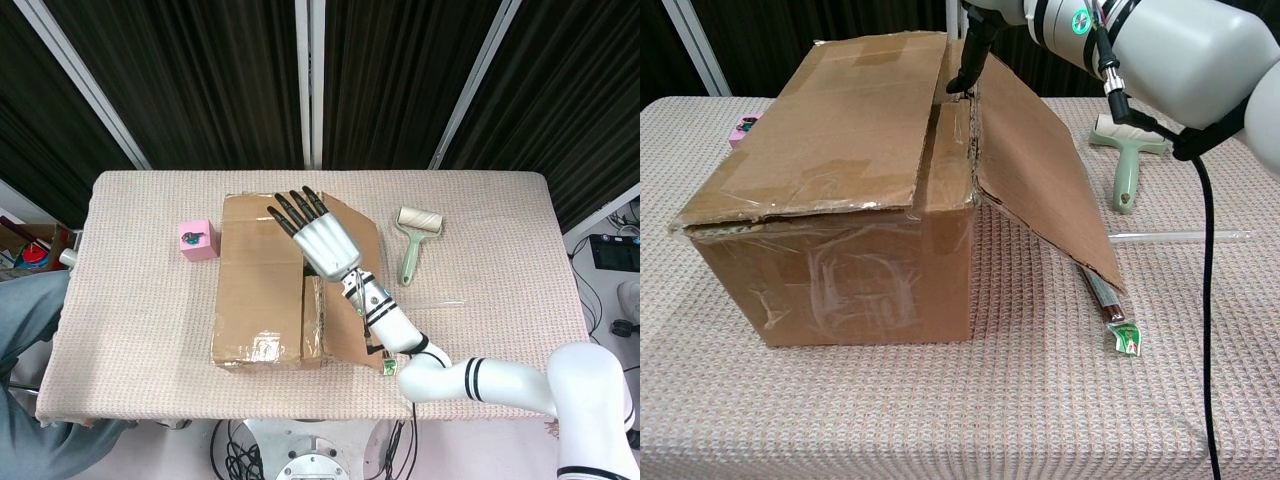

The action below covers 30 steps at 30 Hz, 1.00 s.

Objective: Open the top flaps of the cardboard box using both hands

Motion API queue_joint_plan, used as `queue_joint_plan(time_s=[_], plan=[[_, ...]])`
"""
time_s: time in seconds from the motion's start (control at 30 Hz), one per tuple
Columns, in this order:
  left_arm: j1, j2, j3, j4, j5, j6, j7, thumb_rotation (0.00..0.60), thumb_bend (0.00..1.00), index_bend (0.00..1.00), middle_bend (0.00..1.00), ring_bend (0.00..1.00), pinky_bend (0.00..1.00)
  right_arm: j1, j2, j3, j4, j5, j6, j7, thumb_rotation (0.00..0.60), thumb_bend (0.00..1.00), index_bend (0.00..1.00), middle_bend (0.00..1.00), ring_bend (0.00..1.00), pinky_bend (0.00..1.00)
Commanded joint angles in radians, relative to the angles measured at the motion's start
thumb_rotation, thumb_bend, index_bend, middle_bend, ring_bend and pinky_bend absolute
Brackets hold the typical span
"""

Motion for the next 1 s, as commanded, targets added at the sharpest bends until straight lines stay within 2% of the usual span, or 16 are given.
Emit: queue_joint_plan(time_s=[0.03,0.23,0.47,0.7,0.83,1.0], plan=[[0.0,-0.002,0.0,0.0,0.002,-0.009,-0.002,0.6,0.0,0.03,0.05,0.09,0.21,-0.007,0.015,-0.006,-0.01,0.0,0.004,0.003,0.6,0.0,0.0,0.0,0.0,0.0],[0.001,-0.005,-0.008,0.003,0.003,-0.014,0.003,0.6,0.0,0.03,0.05,0.09,0.21,-0.005,0.016,-0.016,-0.004,0.008,-0.009,0.012,0.6,0.0,0.0,0.0,0.0,0.0],[0.011,-0.004,-0.017,0.012,-0.004,-0.015,-0.002,0.6,0.0,0.03,0.05,0.09,0.21,0.027,-0.049,-0.012,0.048,-0.011,-0.011,0.043,0.6,0.0,0.0,0.0,0.0,0.0],[0.02,-0.003,-0.025,0.027,-0.007,-0.011,-0.017,0.6,0.0,0.03,0.05,0.09,0.21,0.058,-0.103,0.036,0.07,-0.055,0.035,0.097,0.6,0.0,0.0,0.0,0.0,0.0],[0.025,-0.005,-0.029,0.037,-0.011,-0.01,-0.026,0.6,0.0,0.03,0.05,0.09,0.21,0.098,-0.121,0.064,0.065,-0.076,0.044,0.071,0.6,0.0,0.0,0.0,0.0,0.0],[0.033,-0.009,-0.035,0.049,-0.016,-0.008,-0.039,0.6,0.0,0.03,0.05,0.09,0.21,0.169,-0.157,0.125,0.056,-0.082,0.053,0.029,0.6,0.0,0.0,0.0,0.0,0.0]])
